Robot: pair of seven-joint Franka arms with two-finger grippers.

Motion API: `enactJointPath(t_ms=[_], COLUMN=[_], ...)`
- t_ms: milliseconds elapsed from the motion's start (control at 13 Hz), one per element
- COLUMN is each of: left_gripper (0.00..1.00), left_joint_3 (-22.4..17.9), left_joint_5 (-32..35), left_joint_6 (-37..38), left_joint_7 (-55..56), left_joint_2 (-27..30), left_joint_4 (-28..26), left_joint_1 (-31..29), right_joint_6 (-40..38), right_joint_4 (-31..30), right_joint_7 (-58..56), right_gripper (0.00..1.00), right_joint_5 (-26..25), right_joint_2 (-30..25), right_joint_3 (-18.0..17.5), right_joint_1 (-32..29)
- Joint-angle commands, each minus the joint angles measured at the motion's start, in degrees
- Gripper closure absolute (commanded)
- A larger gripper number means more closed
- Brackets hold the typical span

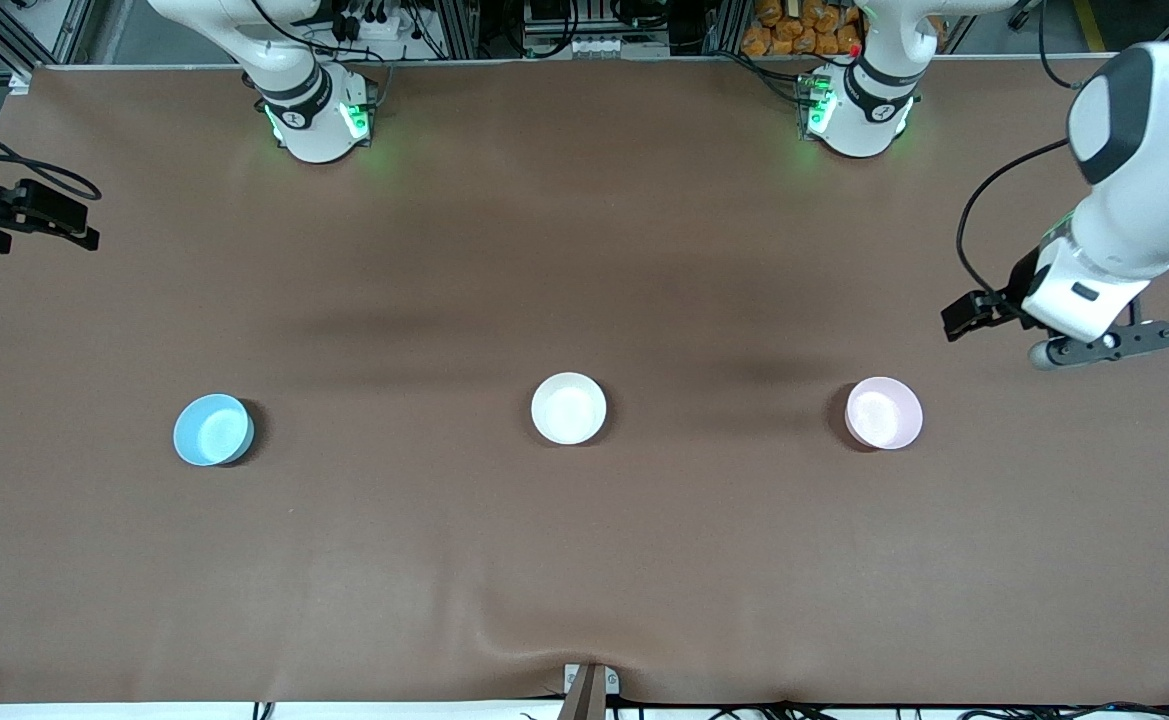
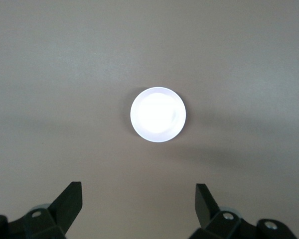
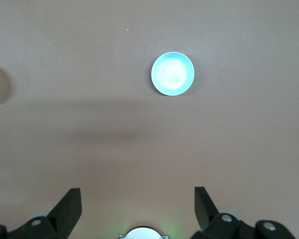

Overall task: Stack pink and blue bowls on white bowl
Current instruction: 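Reach the left gripper down to the pink bowl rim and grasp it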

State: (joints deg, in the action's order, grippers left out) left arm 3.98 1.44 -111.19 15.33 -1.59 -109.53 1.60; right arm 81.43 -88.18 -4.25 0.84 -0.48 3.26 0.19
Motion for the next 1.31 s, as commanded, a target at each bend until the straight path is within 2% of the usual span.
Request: enactJointPath(t_ms=[0,308,692,1000,1231], left_gripper=[0.0,0.0,0.0,0.0,0.07], left_joint_3=[0.0,0.1,0.1,0.1,0.1], left_joint_5=[0.2,0.2,-1.1,-1.0,-1.0], left_joint_6=[-4.3,-11.7,-20.5,-23.3,-25.7], left_joint_7=[-0.8,-0.9,-0.7,-0.7,-1.0], left_joint_2=[-1.0,-6.3,-15.4,-19.4,-21.7], left_joint_4=[-2.3,-5.5,-5.9,-5.7,-5.8], left_joint_1=[-0.5,-2.3,-4.4,-5.0,-5.1], right_joint_6=[-0.1,2.0,6.1,7.8,10.1], right_joint_4=[0.1,0.1,-0.3,-3.6,-6.6], right_joint_7=[0.3,0.2,0.2,0.3,0.3], right_gripper=[0.0,0.0,0.0,0.0,0.0], right_joint_5=[-0.7,-1.4,-3.1,-2.9,-2.8], right_joint_2=[-0.1,0.3,1.5,1.2,0.3], right_joint_3=[-0.2,-0.1,0.1,0.0,0.0], right_joint_1=[0.4,0.1,-0.4,0.3,-0.1])
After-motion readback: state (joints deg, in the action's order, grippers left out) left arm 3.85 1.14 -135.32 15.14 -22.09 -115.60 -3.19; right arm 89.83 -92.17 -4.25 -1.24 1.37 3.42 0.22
